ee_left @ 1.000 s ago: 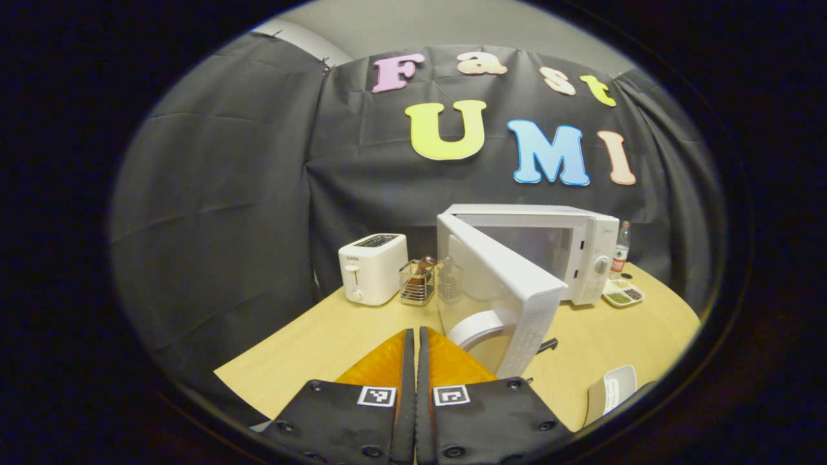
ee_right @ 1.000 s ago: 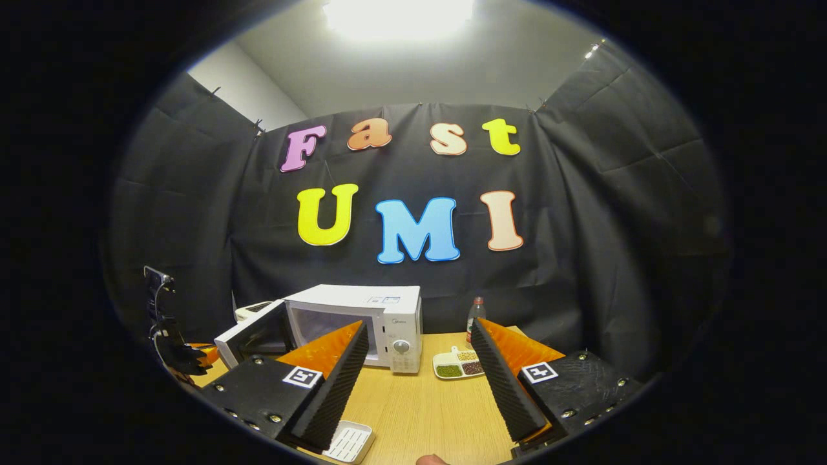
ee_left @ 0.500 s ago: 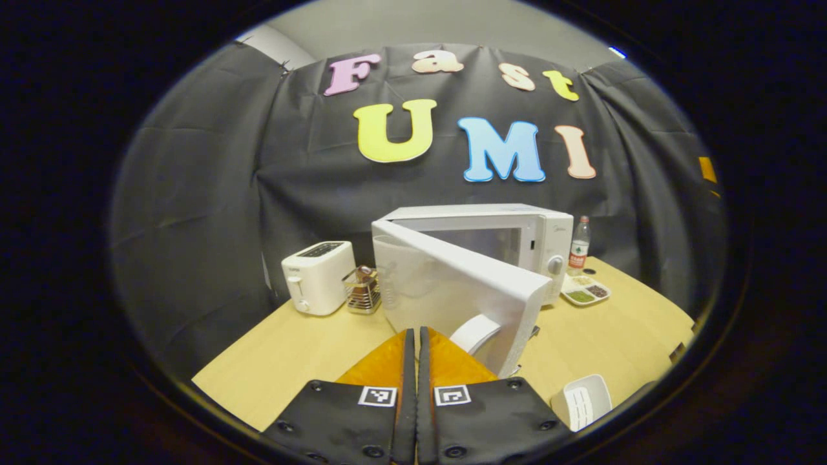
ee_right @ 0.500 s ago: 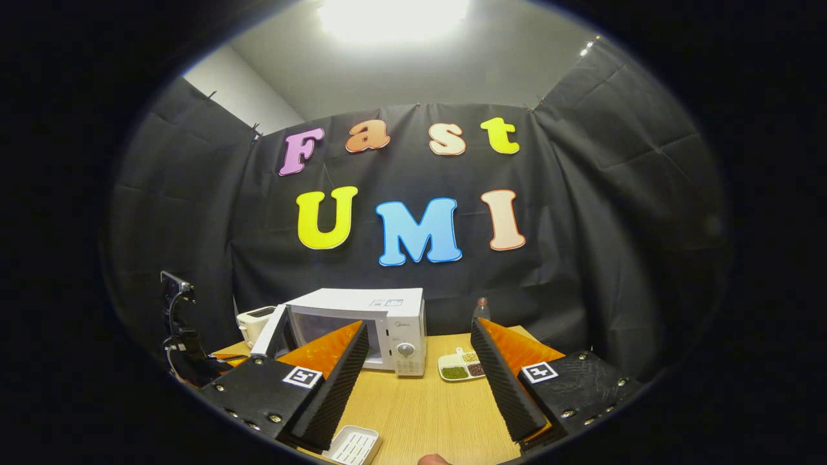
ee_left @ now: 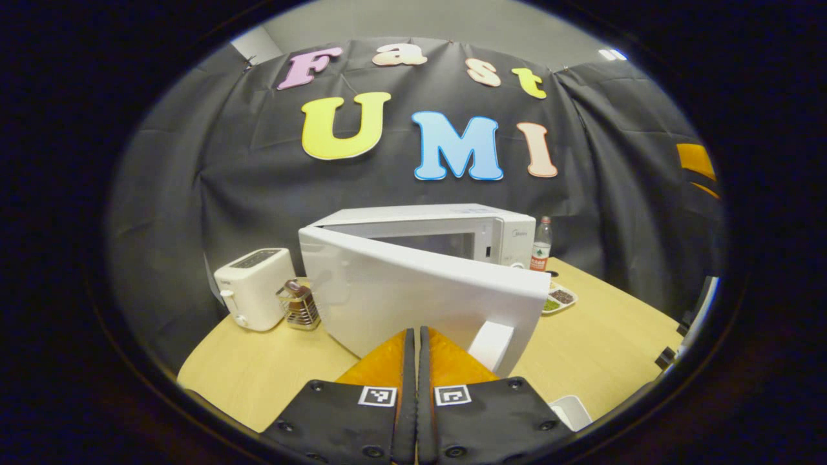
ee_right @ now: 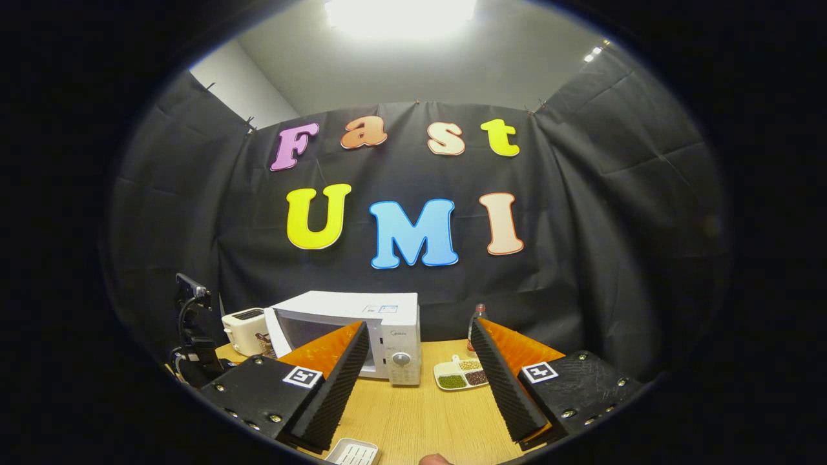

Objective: Open the microwave oven with the left hand, put the food in, and close the microwave oven.

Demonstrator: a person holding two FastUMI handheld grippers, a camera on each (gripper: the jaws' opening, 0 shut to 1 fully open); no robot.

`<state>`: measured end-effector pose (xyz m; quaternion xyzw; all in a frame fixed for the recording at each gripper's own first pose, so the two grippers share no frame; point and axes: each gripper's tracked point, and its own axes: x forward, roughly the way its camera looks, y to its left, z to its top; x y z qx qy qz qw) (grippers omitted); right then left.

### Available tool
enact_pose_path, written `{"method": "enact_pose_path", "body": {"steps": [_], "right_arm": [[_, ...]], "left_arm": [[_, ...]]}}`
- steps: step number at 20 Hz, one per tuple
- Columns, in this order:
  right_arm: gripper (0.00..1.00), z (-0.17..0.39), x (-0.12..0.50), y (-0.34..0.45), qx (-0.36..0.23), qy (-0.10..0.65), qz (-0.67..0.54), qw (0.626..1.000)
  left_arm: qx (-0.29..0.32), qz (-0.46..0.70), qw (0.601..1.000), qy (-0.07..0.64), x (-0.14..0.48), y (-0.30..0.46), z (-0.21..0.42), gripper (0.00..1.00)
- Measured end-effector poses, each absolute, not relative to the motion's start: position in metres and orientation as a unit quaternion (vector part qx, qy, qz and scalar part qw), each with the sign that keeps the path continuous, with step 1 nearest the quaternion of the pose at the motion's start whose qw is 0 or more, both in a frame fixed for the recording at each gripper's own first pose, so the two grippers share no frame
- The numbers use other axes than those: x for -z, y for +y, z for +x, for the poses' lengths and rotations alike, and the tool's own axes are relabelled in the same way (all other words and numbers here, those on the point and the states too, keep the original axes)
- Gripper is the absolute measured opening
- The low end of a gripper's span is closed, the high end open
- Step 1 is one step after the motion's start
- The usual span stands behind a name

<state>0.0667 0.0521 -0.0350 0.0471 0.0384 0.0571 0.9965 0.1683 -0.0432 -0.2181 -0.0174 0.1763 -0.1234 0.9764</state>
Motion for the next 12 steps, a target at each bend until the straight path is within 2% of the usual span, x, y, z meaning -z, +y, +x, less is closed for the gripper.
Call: {"method": "enact_pose_path", "body": {"steps": [7,12], "right_arm": [[0.96,0.091,0.034,0.054,-0.033,0.048,0.033,0.998],[0.96,0.1,0.025,0.049,-0.008,0.038,0.019,0.999]], "left_arm": [[0.154,-0.029,0.974,0.162,0.221,-0.065,0.224,0.1],[0.168,-0.036,0.972,0.16,0.228,-0.08,0.255,0.08]]}}
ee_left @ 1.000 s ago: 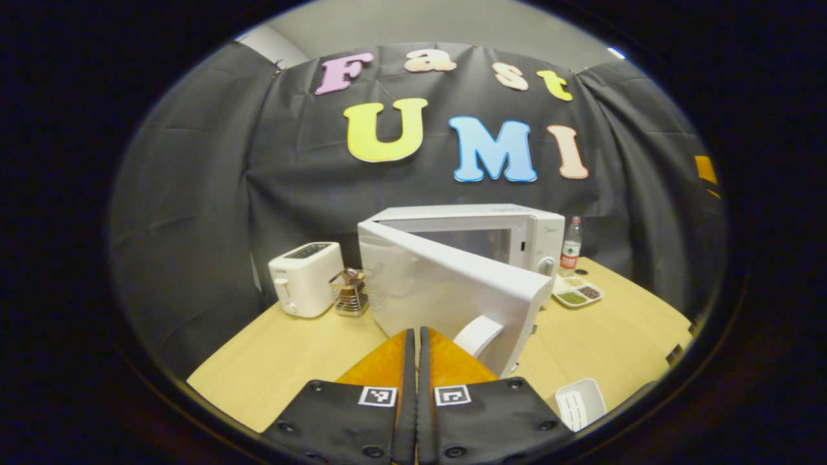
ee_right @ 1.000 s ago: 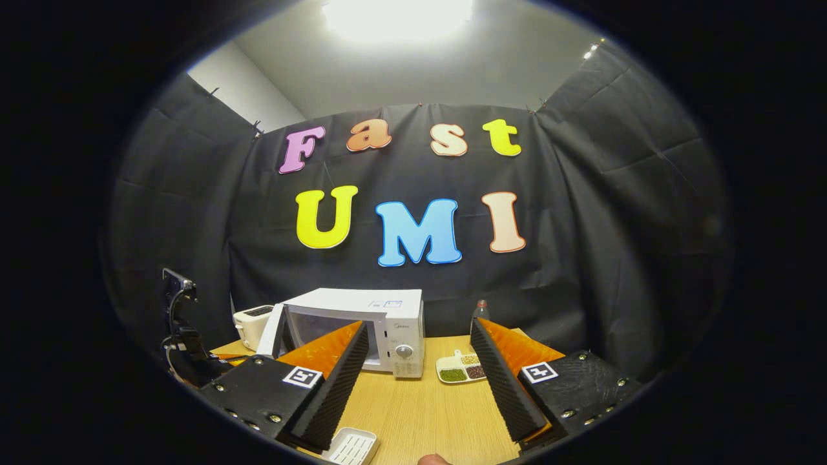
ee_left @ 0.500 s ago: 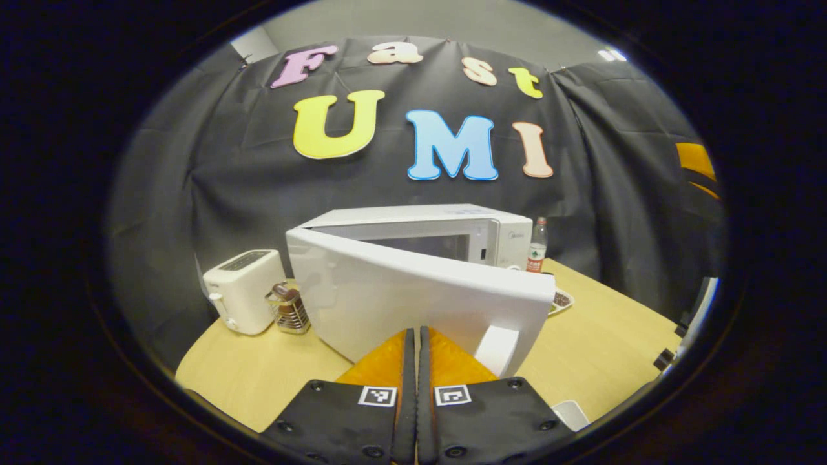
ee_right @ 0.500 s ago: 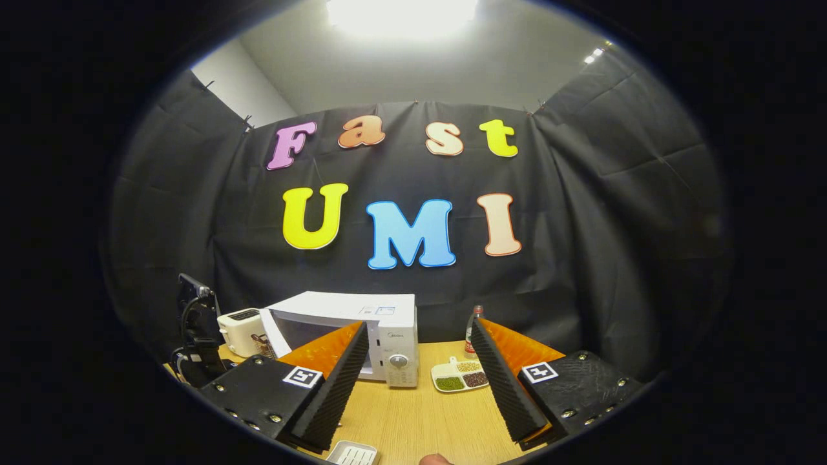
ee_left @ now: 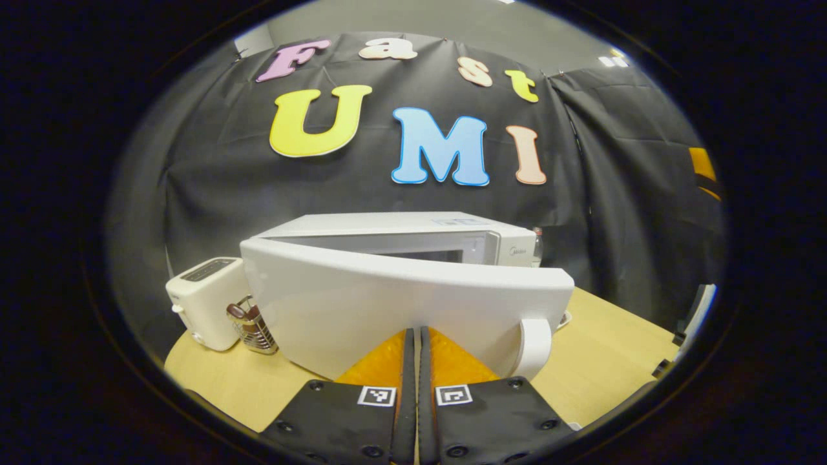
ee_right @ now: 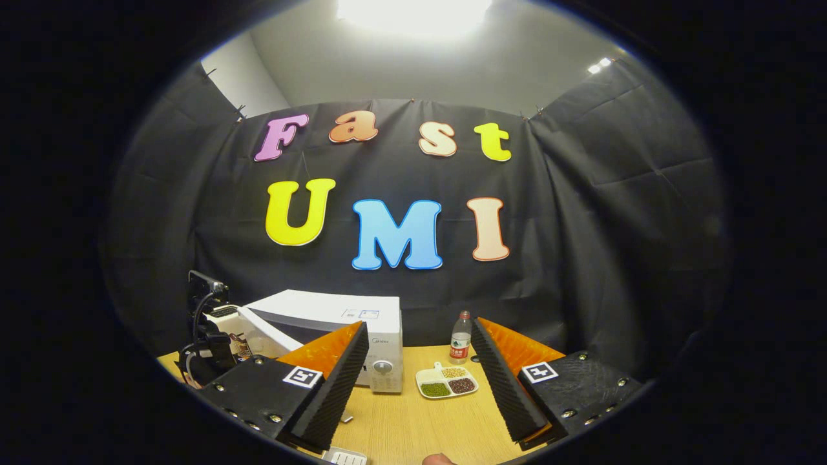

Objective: Open the microwave oven with the left hand, put the food in, and close the microwave oven.

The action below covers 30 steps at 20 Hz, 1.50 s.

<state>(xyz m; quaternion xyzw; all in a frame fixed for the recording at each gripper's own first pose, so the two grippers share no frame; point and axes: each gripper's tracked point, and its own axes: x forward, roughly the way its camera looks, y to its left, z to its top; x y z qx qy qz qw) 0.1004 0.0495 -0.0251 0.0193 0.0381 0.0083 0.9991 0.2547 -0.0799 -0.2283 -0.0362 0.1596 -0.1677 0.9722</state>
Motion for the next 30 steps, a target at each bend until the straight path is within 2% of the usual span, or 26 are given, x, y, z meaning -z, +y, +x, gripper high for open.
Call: {"method": "enact_pose_path", "body": {"steps": [9,16,19,20,21,22,23,24,26,27,28,29,30], "right_arm": [[0.96,0.11,0.04,0.048,0.022,0.059,0.015,0.998],[0.96,0.118,0.043,0.047,0.028,0.065,-0.001,0.997],[0.96,0.123,0.046,0.045,0.034,0.068,-0.003,0.997],[0.96,0.124,0.047,0.045,0.034,0.069,0.0,0.997],[0.96,0.126,0.05,0.045,0.035,0.071,0.002,0.997],[0.96,0.128,0.051,0.045,0.035,0.073,0.001,0.997],[0.96,0.129,0.052,0.045,0.036,0.076,0.0,0.997],[0.96,0.13,0.052,0.046,0.034,0.077,0.0,0.996],[0.96,0.134,0.049,0.052,0.027,0.075,0.004,0.997],[0.96,0.133,0.054,0.058,0.022,0.074,0.006,0.997],[0.96,0.134,0.053,0.061,0.016,0.073,0.005,0.997],[0.96,0.135,0.052,0.064,0.012,0.071,0.004,0.997],[0.96,0.135,0.052,0.066,0.006,0.071,0.005,0.997]], "left_arm": [[0.177,-0.037,0.971,0.157,0.238,-0.096,0.307,0.1],[0.157,-0.048,0.975,0.151,0.242,-0.098,0.341,0.08],[0.15,-0.051,0.976,0.149,0.243,-0.1,0.349,0.1],[0.145,-0.049,0.977,0.15,0.244,-0.099,0.352,0.07],[0.143,-0.053,0.977,0.149,0.243,-0.098,0.352,0.11],[0.139,-0.056,0.978,0.147,0.242,-0.099,0.353,0.07],[0.132,-0.058,0.979,0.146,0.243,-0.098,0.354,0.12],[0.125,-0.062,0.979,0.15,0.243,-0.097,0.356,0.07],[0.115,-0.056,0.981,0.143,0.242,-0.1,0.361,0.07],[0.112,-0.057,0.977,0.169,0.249,-0.103,0.362,0.07],[0.108,-0.066,0.978,0.165,0.249,-0.104,0.361,0.12],[0.105,-0.063,0.979,0.162,0.246,-0.103,0.362,0.08],[0.103,-0.057,0.979,0.164,0.246,-0.105,0.36,0.07]]}}
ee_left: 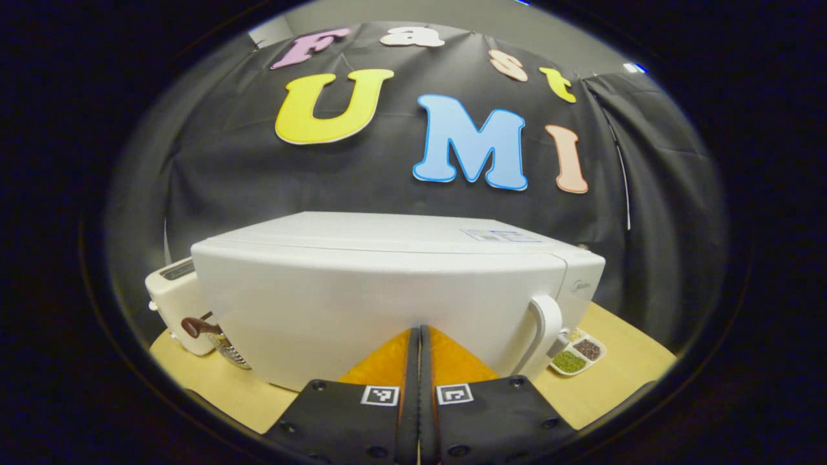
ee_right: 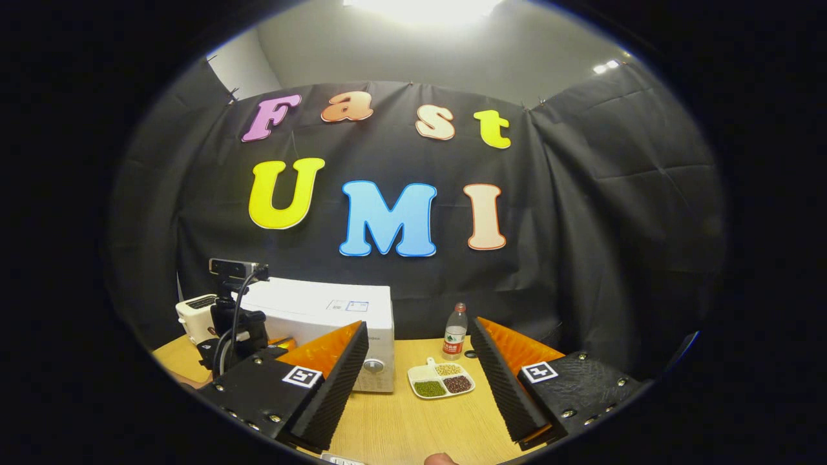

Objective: Open the microwave oven with the left hand, put the food in, and close the microwave oven.

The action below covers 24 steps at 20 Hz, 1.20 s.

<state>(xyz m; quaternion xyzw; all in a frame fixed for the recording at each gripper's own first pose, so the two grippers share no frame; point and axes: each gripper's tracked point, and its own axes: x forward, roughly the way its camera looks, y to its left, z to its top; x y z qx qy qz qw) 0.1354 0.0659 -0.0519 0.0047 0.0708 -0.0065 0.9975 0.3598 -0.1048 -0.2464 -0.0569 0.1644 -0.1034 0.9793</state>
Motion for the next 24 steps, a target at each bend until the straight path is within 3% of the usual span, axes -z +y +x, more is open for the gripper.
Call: {"method": "enact_pose_path", "body": {"steps": [2,3,9,10,11,21,22,24], "right_arm": [[0.96,0.139,0.047,0.069,-0.007,0.072,0.007,0.997],[0.96,0.137,0.047,0.069,-0.011,0.07,0.006,0.997],[0.96,0.115,0.032,0.066,-0.05,0.05,0.021,0.997],[0.96,0.11,0.029,0.063,-0.054,0.046,0.021,0.997],[0.96,0.106,0.028,0.06,-0.059,0.044,0.023,0.997],[0.96,0.045,0.024,0.032,-0.095,0.028,0.044,0.994],[0.96,0.041,0.024,0.029,-0.096,0.027,0.045,0.994],[0.96,0.035,0.025,0.024,-0.096,0.029,0.046,0.994]], "left_arm": [[0.108,-0.05,0.979,0.164,0.238,-0.105,0.351,0.12],[0.111,-0.051,0.98,0.154,0.229,-0.104,0.346,0.07],[0.098,-0.049,0.989,0.099,0.154,-0.089,0.289,0.07],[0.095,-0.051,0.99,0.092,0.142,-0.087,0.277,0.12],[0.092,-0.053,0.991,0.085,0.129,-0.086,0.263,0.07],[0.034,-0.05,0.997,0.042,0.052,-0.065,0.135,0.07],[0.03,-0.048,0.998,0.039,0.047,-0.064,0.124,0.02],[0.023,-0.044,0.998,0.034,0.038,-0.059,0.103,0.07]]}}
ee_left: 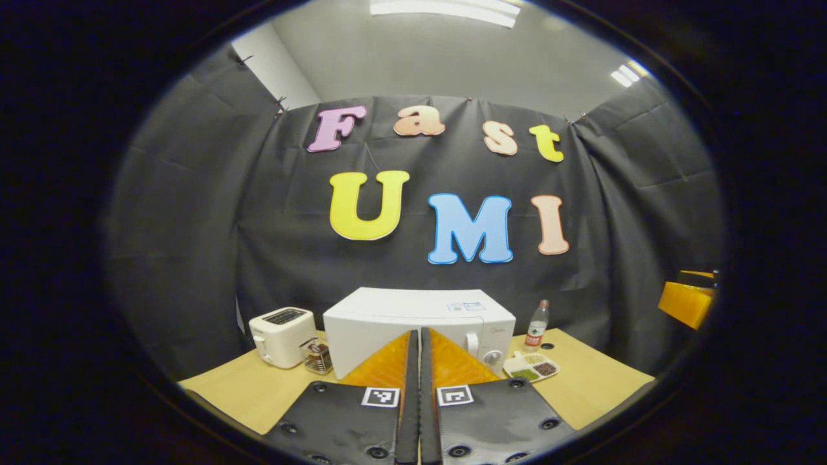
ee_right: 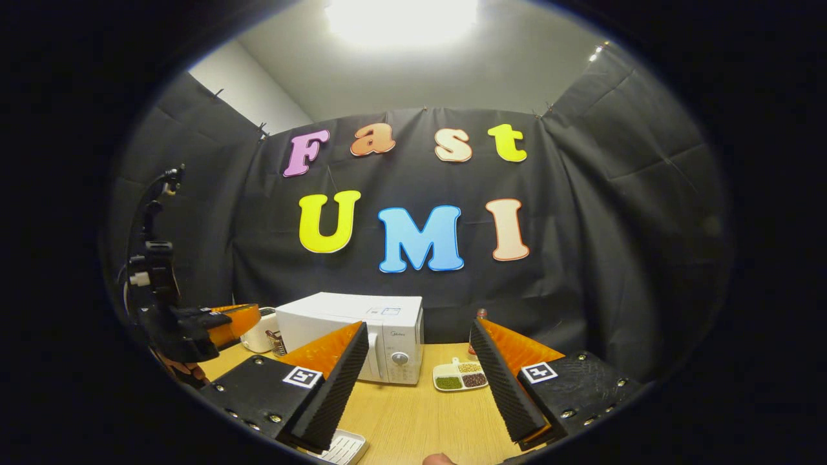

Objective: Open the microwave oven with the left hand, put the food in, and close the microwave oven.

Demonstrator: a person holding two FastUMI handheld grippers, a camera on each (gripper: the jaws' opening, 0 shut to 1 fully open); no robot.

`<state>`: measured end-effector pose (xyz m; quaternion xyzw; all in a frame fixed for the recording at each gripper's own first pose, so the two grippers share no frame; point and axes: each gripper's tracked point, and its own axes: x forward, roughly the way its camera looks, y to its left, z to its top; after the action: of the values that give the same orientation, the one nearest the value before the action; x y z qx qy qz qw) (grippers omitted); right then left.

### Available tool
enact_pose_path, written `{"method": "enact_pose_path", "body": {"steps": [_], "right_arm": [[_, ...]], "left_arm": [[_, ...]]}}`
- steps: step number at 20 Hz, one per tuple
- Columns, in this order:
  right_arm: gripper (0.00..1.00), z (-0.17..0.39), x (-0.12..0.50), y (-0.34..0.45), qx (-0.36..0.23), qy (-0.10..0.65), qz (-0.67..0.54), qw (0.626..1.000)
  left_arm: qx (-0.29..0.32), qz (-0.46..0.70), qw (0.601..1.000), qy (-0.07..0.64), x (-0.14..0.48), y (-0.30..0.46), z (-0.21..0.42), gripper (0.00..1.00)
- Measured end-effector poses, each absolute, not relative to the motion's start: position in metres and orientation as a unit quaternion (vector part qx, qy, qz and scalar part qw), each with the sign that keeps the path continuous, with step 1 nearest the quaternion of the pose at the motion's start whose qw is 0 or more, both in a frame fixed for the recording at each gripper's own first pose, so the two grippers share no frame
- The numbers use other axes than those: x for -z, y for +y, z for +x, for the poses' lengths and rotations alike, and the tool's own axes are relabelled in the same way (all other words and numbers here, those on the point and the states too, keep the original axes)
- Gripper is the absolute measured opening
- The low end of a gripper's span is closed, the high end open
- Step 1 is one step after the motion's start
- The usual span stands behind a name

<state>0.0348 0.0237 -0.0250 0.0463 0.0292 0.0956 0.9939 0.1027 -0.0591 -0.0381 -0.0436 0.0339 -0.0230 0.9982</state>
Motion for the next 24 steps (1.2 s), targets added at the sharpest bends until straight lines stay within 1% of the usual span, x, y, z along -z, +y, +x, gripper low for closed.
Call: {"method": "enact_pose_path", "body": {"steps": [1,3,4,5,7,8,9,11,13,15,17,20,21,22,23,24], "right_arm": [[0.96,0.031,0.024,0.023,-0.096,0.029,0.049,0.994],[0.96,0.025,0.021,0.024,-0.096,0.024,0.052,0.994],[0.96,0.022,0.021,0.026,-0.097,0.023,0.051,0.994],[0.96,0.019,0.021,0.029,-0.097,0.022,0.05,0.994],[0.96,0.015,0.019,0.035,-0.098,0.022,0.051,0.994],[0.96,0.012,0.018,0.04,-0.098,0.022,0.053,0.993],[0.96,0.01,0.016,0.045,-0.101,0.02,0.053,0.993],[0.96,0.007,0.012,0.054,-0.101,0.014,0.048,0.994],[0.96,0.004,0.011,0.063,-0.1,0.012,0.043,0.994],[0.96,0.0,0.009,0.073,-0.102,0.01,0.045,0.994],[0.96,-0.003,0.009,0.081,-0.102,0.01,0.041,0.994],[0.96,-0.006,0.005,0.09,-0.103,0.007,0.038,0.994],[0.96,-0.007,0.005,0.092,-0.102,0.006,0.037,0.994],[0.96,-0.008,0.003,0.094,-0.102,0.005,0.037,0.994],[0.96,-0.009,0.002,0.096,-0.102,0.003,0.036,0.994],[0.96,-0.009,0.001,0.097,-0.102,0.002,0.034,0.994]], "left_arm": [[0.02,-0.042,0.998,0.031,0.034,-0.056,0.092,0.02],[0.016,-0.039,0.999,0.028,0.027,-0.048,0.074,0.07],[0.013,-0.035,0.999,0.025,0.026,-0.043,0.066,0.07],[0.012,-0.032,0.999,0.022,0.024,-0.039,0.057,0.12],[0.011,-0.023,1.0,0.017,0.018,-0.028,0.041,0.11],[0.011,-0.019,1.0,0.016,0.018,-0.023,0.035,0.17],[0.011,-0.017,1.0,0.014,0.017,-0.016,0.03,0.34],[0.009,-0.018,1.0,0.012,0.016,-0.004,0.02,0.4],[0.013,-0.027,0.999,0.012,0.013,0.003,0.014,0.53],[0.007,-0.032,0.999,0.008,0.012,0.015,0.011,0.92],[0.002,-0.032,0.999,0.003,0.009,0.024,0.01,1.0],[0.004,-0.032,0.999,-0.006,0.005,0.032,0.009,0.99],[0.005,-0.031,0.999,-0.007,0.004,0.034,0.009,0.96],[0.004,-0.03,0.999,-0.009,0.002,0.036,0.009,0.99],[0.005,-0.03,0.999,-0.011,0.002,0.036,0.008,0.96],[0.006,-0.031,0.999,-0.011,0.002,0.037,0.007,0.99]]}}
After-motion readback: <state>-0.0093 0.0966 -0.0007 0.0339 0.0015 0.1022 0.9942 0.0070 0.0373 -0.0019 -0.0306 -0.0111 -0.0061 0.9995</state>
